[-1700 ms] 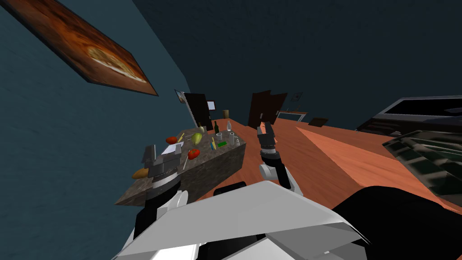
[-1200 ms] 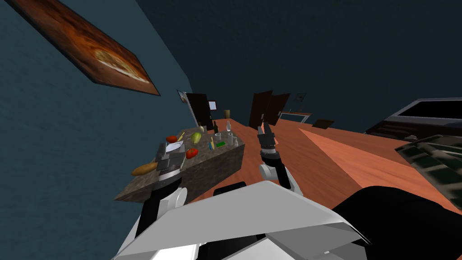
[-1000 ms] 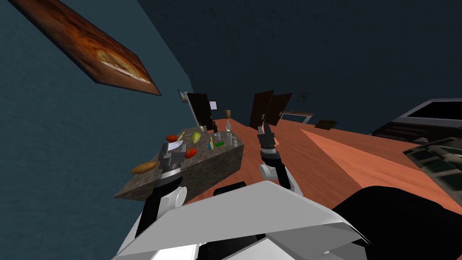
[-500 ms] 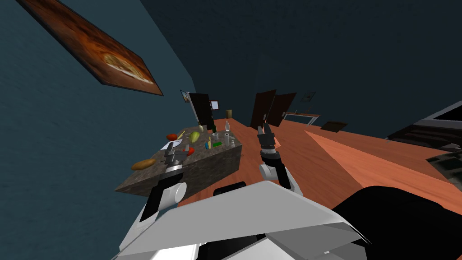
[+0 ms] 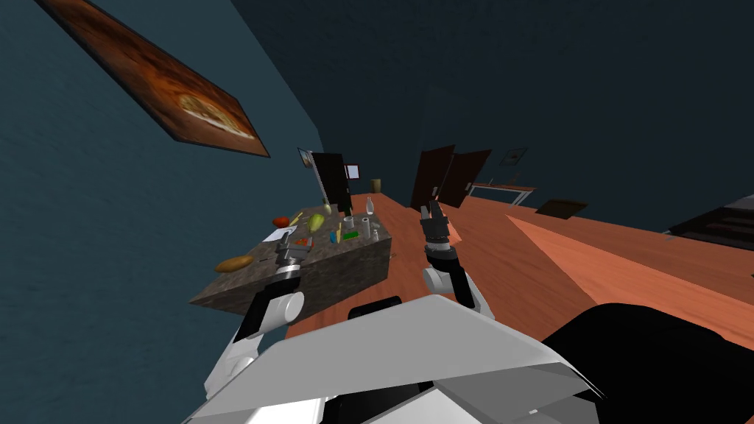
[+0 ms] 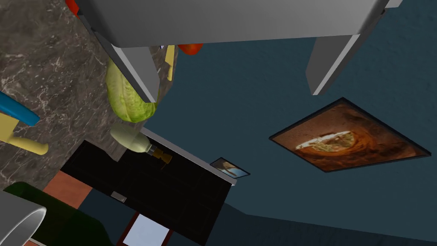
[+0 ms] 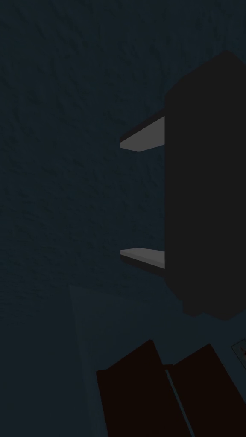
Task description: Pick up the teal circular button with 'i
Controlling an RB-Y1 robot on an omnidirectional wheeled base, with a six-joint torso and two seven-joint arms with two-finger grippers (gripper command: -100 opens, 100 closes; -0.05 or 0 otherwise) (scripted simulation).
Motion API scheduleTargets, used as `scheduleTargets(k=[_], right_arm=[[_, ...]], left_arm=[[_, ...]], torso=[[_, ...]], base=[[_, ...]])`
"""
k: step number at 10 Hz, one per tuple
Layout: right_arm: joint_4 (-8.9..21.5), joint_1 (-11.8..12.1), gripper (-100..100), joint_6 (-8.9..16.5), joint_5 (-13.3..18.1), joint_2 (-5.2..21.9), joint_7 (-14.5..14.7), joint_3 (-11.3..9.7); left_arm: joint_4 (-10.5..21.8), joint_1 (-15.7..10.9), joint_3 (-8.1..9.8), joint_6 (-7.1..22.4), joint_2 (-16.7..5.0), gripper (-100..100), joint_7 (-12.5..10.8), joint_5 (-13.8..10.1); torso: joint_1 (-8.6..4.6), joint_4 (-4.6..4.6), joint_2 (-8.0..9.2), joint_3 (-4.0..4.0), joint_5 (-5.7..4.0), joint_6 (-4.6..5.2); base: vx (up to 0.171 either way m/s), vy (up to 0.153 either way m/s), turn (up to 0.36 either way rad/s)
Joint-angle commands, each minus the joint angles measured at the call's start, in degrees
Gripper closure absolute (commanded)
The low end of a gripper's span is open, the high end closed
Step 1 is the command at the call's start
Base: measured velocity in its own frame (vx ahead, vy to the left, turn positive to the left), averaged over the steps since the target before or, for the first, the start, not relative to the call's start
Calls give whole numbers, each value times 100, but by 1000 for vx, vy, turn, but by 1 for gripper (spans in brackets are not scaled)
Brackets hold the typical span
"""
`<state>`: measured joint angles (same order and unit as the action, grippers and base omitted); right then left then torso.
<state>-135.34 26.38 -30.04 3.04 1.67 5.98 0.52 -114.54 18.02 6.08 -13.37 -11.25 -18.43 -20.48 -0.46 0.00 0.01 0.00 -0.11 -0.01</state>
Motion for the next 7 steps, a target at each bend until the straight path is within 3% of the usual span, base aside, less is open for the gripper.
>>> scheduleTargets(k=[1,2,3,4,5,6,7], right_arm=[[0,0,0,0,0,0,0,0],[0,0,0,0,0,0,0,0],[0,0,0,0,0,0,0,0],[0,0,0,0,0,0,0,0],[0,0,0,0,0,0,0,0],[0,0,0,0,0,0,0,0],[0,0,0,0,0,0,0,0]], left_arm=[[172,-143,39,224,-42,-100,-121,-89],[340,-325,109,428,-107,-100,-328,-268],[369,-325,109,546,-107,-100,-328,-268],[574,-513,181,702,-173,-100,-537,-445],[574,-513,181,873,-173,-100,-537,-445],[780,-706,254,1091,-240,-100,-745,-617],[787,-706,254,1203,-240,-100,-745,-617]], torso=[[0,0,0,0,0,0],[2,0,-1,0,0,1],[-7,-2,-11,-6,-2,1],[-4,-2,-10,-5,-2,2],[-14,0,-1,-1,-3,1],[-4,1,1,1,-3,1],[-4,0,-4,-1,-1,1]], base=[[-16,-118,60],[14,-147,109],[0,-136,54],[-33,-162,100],[-30,-131,61],[-14,-130,90],[-10,-114,61]])
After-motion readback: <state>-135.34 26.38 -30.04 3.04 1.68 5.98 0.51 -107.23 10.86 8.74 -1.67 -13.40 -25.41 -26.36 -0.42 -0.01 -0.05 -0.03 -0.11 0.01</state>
